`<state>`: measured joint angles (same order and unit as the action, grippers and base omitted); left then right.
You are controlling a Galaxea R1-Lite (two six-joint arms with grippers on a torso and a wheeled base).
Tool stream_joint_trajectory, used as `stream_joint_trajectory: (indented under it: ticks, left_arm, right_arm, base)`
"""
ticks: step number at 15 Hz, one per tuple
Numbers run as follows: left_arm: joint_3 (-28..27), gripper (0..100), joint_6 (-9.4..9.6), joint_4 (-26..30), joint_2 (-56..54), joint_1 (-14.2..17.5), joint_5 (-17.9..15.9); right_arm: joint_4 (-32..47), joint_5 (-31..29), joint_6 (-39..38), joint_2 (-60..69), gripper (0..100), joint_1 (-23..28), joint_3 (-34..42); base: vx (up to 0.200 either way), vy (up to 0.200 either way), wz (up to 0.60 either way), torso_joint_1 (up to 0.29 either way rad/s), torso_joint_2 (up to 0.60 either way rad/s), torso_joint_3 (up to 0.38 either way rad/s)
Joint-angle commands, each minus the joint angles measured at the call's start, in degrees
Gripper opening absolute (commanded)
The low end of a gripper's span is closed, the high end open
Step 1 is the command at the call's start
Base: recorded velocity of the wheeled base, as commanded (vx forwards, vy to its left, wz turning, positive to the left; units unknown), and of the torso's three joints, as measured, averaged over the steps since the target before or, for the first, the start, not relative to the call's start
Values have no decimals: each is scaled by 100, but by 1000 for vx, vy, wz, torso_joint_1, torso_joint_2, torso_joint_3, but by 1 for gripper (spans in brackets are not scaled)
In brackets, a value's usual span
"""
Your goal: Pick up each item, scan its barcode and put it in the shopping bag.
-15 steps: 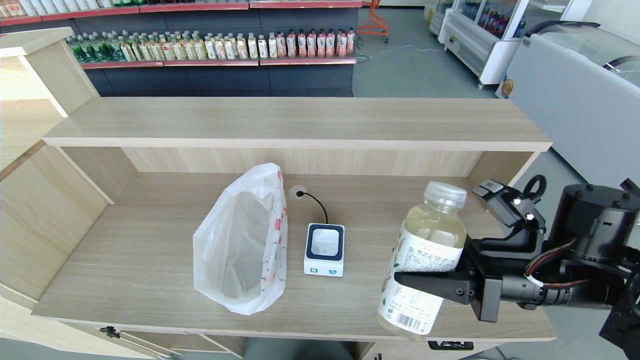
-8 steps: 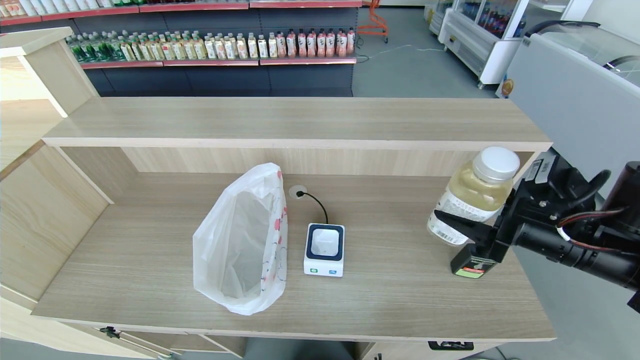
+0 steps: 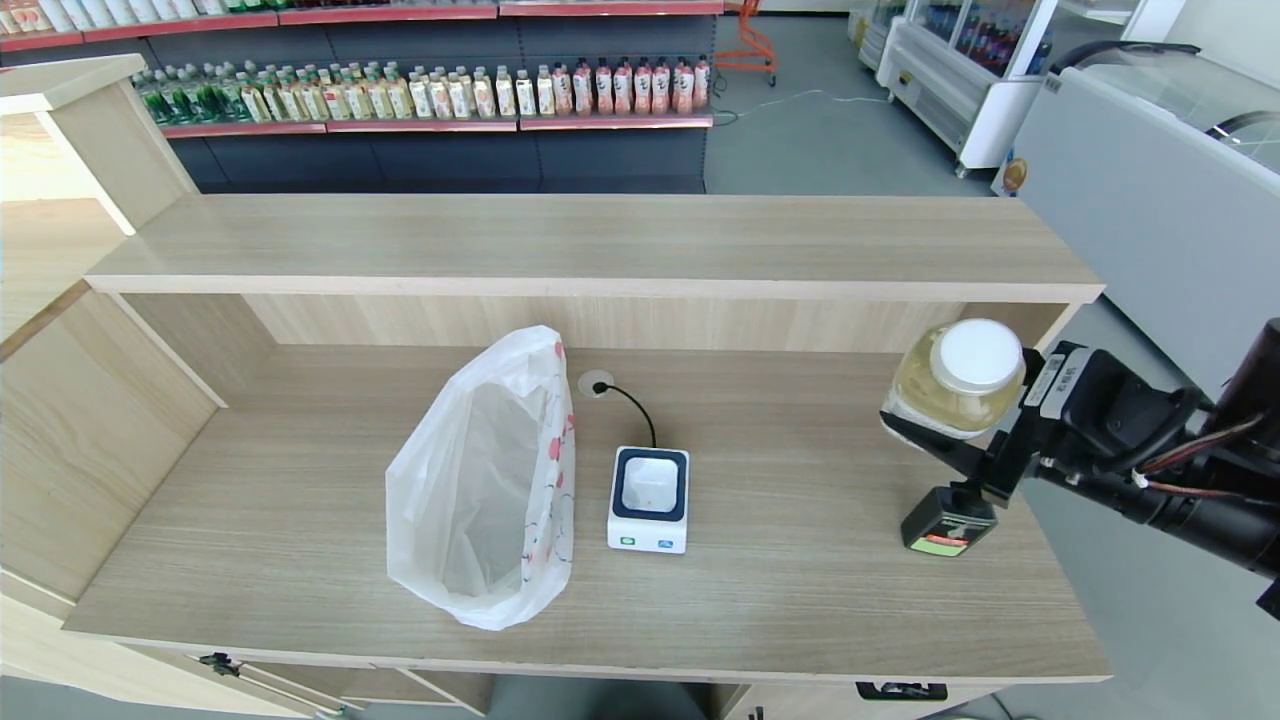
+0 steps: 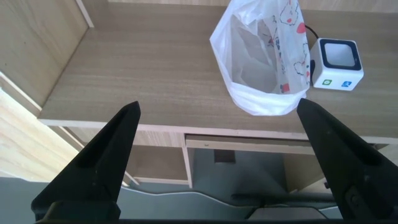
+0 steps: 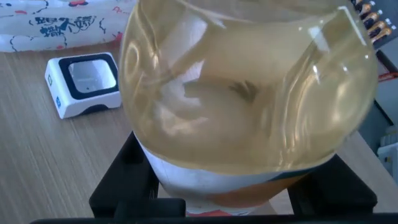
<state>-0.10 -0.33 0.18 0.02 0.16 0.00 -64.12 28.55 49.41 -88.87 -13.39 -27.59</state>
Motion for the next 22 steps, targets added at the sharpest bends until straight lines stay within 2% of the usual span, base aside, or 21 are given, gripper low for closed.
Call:
stream_joint_trajectory:
  ticks: [1, 3, 6, 11, 15, 22]
  left_arm:
    - [1, 100, -2, -1, -2, 2, 0]
    - [1, 100, -37, -1, -2, 2, 9]
    - [1, 100, -37, -1, -2, 2, 9]
    - [1, 100, -37, -1, -2, 2, 9]
    - [1, 100, -2, -1, -2, 2, 0]
    - [1, 100, -11, -1, -2, 2, 0]
  right_arm:
    - [-4, 1, 43, 19, 0, -6, 8]
    - [-4, -7, 51, 89, 0, -6, 8]
    - [31, 1, 16, 291, 0, 11, 25]
    - [58, 89, -748, 335, 0, 468, -107]
    - [40, 494, -784, -175, 0, 750, -388]
    - [-83, 1039, -722, -1352, 0, 802, -862]
  base:
    - [0, 0, 0, 0, 0, 0]
    - [0, 0, 0, 0, 0, 0]
    - [0, 200, 0, 1, 1, 7]
    - [0, 200, 0, 3, 0, 1]
    - [0, 200, 0, 0, 0, 4]
    - [0, 0, 0, 0, 0, 0]
